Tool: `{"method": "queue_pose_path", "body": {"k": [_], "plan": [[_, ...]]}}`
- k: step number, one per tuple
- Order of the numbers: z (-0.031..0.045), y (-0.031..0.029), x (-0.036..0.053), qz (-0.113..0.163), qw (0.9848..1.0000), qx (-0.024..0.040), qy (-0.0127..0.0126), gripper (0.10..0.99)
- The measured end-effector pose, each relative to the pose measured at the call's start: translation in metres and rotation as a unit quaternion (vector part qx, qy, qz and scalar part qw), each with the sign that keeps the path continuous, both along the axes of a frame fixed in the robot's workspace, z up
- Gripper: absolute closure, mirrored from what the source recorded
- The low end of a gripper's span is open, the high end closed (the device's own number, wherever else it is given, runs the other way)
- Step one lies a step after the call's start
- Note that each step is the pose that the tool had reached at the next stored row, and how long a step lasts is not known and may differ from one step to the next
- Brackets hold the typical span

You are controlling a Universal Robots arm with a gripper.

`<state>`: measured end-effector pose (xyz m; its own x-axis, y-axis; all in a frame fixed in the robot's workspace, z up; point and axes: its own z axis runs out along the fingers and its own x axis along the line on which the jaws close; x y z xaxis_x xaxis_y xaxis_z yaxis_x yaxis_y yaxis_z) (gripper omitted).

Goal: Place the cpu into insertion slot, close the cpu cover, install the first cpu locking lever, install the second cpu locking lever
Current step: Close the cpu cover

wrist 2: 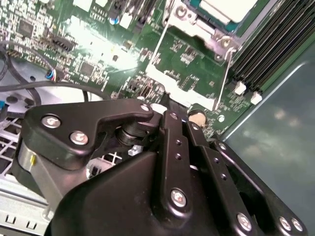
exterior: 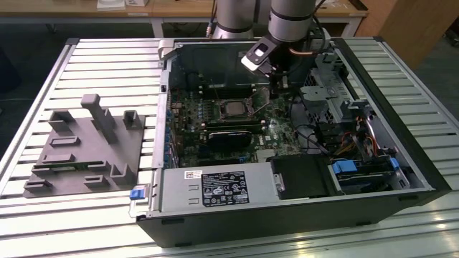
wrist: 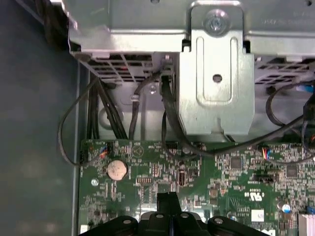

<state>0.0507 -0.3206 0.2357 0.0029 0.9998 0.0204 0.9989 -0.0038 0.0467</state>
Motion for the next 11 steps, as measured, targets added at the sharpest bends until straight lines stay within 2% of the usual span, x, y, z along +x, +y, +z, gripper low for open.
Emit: {"method": "queue_pose_path", "body": {"k": [11], "plan": [[0.0,0.0,-0.0224,0.0,1.0,0.0005,0.0,0.98]]}}
